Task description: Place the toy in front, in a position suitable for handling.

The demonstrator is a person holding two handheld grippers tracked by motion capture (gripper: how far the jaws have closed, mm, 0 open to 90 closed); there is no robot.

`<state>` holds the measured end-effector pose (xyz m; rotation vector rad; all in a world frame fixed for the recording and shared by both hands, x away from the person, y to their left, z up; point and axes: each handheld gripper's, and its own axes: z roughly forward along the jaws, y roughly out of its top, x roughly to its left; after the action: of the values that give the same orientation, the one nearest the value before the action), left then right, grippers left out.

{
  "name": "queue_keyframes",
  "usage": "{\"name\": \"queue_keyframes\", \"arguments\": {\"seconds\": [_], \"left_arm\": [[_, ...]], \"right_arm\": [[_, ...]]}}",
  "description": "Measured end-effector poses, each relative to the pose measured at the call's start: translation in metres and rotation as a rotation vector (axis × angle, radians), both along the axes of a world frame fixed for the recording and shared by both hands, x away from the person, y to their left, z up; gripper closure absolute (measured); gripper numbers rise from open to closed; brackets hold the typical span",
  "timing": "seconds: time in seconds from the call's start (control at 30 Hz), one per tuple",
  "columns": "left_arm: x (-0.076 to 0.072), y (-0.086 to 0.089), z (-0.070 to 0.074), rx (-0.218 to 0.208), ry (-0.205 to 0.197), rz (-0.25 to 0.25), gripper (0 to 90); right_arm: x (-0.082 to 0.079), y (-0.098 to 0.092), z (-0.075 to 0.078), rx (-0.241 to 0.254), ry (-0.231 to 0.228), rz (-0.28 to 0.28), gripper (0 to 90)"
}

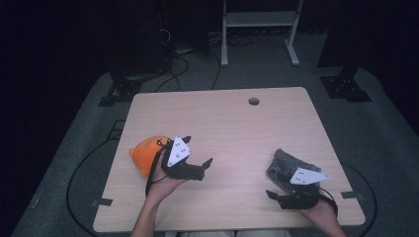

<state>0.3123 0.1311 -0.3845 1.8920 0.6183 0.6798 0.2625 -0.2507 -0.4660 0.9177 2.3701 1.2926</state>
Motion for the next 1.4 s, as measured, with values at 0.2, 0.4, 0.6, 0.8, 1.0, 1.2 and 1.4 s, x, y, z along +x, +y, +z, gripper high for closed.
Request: {"name": "queue_keyframes", "arguments": {"seconds": [0.2, 0.4, 0.6, 0.8, 1.0, 1.2, 1.4], "left_arm": [[0.004, 0.035, 0.005, -0.024, -0.02, 0.093, 2.9], [0.004, 0.072, 0.004, -0.037, -0.038, 0.196, 2.9], [0.008, 0.093, -0.006, -0.04, -0.002, 0.253, 2.9], [0.01, 0.109, -0.021, -0.015, 0.039, 0.302, 4.2], [0.013, 0.117, -0.033, 0.011, 0.083, 0.336, 4.9], [0.017, 0.118, -0.044, 0.05, 0.12, 0.358, 6.8], [0.018, 0.12, -0.05, 0.056, 0.144, 0.403, 15.2]], "right_arm": [[0.0, -0.002, 0.0, 0.004, -0.002, -0.004, 26.6], [-0.001, 0.0, 0.001, 0.004, -0.002, 0.005, 26.6], [-0.001, 0.0, 0.001, 0.0, -0.003, 0.007, 26.7], [-0.002, -0.001, 0.002, 0.004, -0.005, 0.008, 26.7], [-0.002, -0.001, 0.002, 0.001, -0.004, 0.019, 26.9], [-0.003, -0.001, 0.002, 0.005, -0.008, 0.022, 27.2], [-0.003, -0.001, 0.002, -0.002, -0.008, 0.026, 27.7]]}}
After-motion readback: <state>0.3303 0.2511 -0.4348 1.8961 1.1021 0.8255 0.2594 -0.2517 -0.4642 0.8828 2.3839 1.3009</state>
